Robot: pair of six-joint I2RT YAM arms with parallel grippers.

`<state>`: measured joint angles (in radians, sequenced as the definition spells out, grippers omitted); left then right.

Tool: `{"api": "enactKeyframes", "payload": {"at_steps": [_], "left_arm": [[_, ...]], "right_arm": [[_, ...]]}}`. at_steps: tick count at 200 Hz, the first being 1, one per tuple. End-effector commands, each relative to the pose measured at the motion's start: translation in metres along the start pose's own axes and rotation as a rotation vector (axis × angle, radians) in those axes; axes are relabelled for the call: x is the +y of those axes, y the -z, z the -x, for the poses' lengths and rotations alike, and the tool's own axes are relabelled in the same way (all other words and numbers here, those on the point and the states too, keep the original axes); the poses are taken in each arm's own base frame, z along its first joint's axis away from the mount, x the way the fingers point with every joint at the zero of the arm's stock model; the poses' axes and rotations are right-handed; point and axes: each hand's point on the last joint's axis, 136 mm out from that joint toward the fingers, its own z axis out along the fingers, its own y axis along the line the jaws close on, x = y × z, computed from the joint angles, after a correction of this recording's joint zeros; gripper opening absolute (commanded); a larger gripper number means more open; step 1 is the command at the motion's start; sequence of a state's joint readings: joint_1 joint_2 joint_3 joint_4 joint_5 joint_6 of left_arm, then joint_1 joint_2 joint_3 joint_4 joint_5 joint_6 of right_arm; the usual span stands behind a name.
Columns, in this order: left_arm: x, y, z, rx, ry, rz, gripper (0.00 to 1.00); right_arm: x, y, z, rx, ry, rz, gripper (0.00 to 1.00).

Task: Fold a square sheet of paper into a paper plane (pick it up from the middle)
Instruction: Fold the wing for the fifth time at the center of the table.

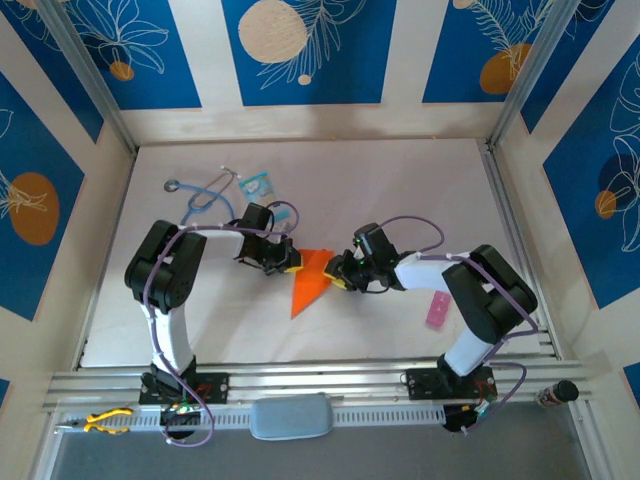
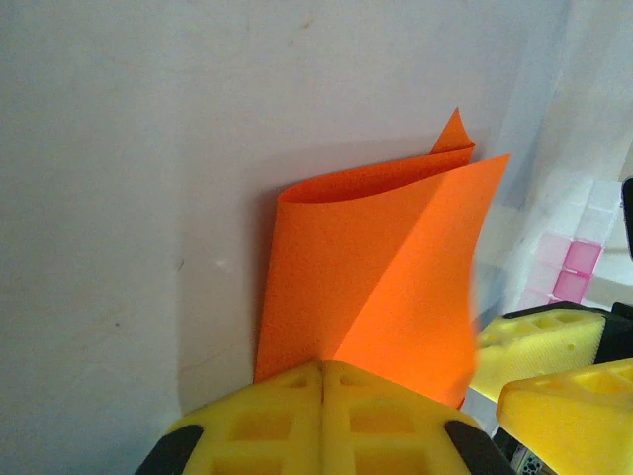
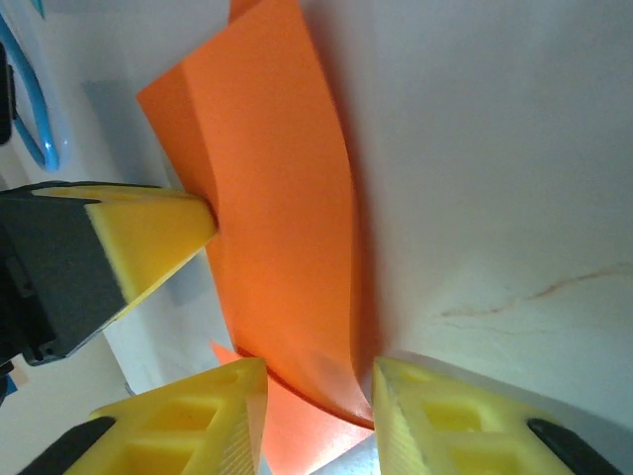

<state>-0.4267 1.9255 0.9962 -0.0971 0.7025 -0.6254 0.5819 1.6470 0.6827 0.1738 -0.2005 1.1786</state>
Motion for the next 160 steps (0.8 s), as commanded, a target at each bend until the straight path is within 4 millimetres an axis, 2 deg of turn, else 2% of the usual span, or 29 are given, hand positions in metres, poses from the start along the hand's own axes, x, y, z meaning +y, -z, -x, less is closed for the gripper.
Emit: {"api": "enactKeyframes", "payload": {"at_steps": [1,36,113,160], "left_arm": [[0.005,0.001,-0.005,0.012,0.008,0.039,0.05],[0.005,0.002,-0.005,0.011,0.009,0.04,0.05],[0.006,0.003,-0.005,0.008,0.007,0.043,0.04],[0.004,0.003,-0.004,0.006,0.007,0.036,0.04]], "right_arm": [[0.012,-0.004,0.003,0.02,0.018,0.047,0.31],[0.016,-0.004,0.006,0.012,0.036,0.075,0.3],[0.01,0.0,0.008,0.014,0.1,0.057,0.33],[0.02,-0.004,0.012,0.039,0.142,0.101,0.33]]}}
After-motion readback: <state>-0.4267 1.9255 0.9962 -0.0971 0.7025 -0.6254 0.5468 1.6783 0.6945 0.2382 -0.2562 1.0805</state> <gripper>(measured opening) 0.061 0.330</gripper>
